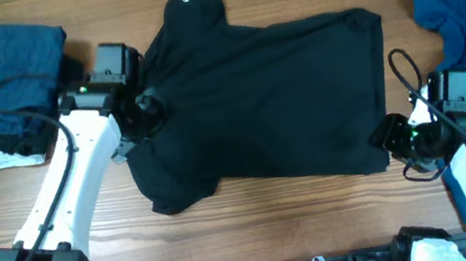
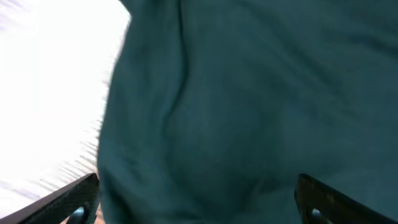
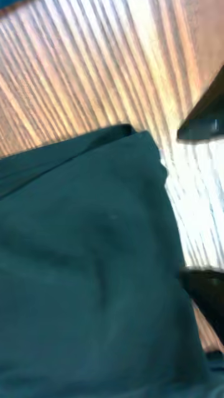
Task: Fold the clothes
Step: 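Move both grippers to the t-shirt's bottom hem corners and grasp them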
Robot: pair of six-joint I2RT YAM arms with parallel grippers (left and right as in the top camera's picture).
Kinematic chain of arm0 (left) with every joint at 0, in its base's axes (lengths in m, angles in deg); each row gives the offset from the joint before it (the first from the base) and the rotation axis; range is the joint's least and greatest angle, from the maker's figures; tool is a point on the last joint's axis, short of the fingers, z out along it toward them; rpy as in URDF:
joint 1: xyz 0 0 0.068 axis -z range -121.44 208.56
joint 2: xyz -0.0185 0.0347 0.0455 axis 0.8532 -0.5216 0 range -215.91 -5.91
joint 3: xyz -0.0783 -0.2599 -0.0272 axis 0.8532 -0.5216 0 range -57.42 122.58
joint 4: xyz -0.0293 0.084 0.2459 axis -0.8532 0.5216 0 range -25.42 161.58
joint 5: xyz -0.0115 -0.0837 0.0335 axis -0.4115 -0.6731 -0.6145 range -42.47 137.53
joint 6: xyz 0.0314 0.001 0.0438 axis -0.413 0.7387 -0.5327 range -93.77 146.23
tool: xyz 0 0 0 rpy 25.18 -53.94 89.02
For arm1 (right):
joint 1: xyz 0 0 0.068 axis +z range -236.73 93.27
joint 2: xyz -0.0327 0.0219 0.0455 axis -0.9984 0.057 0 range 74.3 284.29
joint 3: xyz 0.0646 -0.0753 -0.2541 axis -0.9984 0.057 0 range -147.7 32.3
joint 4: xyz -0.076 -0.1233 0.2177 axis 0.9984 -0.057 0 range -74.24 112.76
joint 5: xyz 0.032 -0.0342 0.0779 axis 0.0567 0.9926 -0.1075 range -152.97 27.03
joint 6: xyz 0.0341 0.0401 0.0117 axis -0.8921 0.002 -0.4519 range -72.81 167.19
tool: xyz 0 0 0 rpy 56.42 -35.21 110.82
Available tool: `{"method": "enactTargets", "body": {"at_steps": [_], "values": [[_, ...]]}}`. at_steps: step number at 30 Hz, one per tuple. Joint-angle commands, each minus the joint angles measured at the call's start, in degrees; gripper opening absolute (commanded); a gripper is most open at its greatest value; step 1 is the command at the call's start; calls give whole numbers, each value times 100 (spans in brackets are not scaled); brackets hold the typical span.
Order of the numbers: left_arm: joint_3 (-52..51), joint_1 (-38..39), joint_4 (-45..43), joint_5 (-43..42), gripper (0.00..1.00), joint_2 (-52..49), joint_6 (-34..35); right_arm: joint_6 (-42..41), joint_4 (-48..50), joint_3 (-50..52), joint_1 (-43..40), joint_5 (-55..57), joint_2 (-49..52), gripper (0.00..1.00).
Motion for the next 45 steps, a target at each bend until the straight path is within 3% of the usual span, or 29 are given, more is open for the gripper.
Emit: {"method": "enactTargets", "body": {"at_steps": [1,13,21,24,27,31,35,38,39,42,43,45], "values": [[-632,35,-470,-468,100,52,330,-216,251,376,68,72,120,78],[-1703,24,-1005,-658,100,44,734,-658,955,518,68,-9,1532,75],[-1703,24,33,-549,100,44,501,-498,1158,520,68,20,1735,72],[-1703,-2,450,-1091,100,52,-20,-479,1156,520,68,17,1735,72],[-1709,-2,721,-1086,99,52,-280,-385,1178,520,68,15,1735,70],[-2210,-2,404,-1222,82,52,-273,-374,1233,520,68,15,1735,67],[-2688,-2,-151,-1235,81,52,-190,-374,1292,520,68,15,1735,67],[-2892,-2,-494,-1231,80,52,-190,-374,1386,520,68,13,1735,56],[-2949,-2,-647,-1228,75,52,-190,-376,1423,520,68,13,1735,53],[-2966,-2,-973,-1204,49,52,-190,-374,1425,520,68,15,1735,44],[-2966,-2,-1054,-1204,39,52,-190,-372,1425,520,68,15,1735,36],[-2966,-2,-1093,-1185,8,55,-195,-374,1425,520,68,15,1735,26]]}}
